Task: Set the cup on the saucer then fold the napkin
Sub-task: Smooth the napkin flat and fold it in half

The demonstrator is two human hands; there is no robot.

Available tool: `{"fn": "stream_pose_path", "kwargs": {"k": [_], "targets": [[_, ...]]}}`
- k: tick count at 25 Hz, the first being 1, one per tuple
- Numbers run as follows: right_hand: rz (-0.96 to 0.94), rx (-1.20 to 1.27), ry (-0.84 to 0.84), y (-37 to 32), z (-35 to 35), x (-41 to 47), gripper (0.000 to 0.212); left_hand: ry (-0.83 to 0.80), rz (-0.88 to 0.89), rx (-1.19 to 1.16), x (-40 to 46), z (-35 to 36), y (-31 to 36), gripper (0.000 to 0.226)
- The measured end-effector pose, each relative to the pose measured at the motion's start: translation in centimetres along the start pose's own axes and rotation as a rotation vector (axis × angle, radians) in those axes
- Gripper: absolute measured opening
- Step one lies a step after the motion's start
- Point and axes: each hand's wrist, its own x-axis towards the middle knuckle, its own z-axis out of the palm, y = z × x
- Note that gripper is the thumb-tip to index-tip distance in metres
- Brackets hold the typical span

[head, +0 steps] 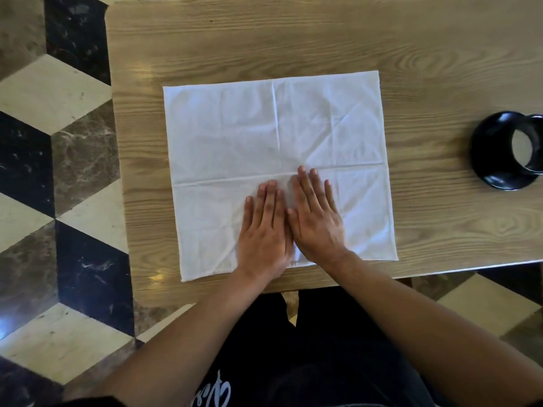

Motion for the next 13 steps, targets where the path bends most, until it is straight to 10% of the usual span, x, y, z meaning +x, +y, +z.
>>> {"fn": "stream_pose_path", "kwargs": {"k": [13], "targets": [[0.086, -0.143, -0.117, 10.6, -1.8, -3.4, 0.080, -0.089, -0.155, 0.210, -4.9, -1.9, -8.7, 0.079]]}}
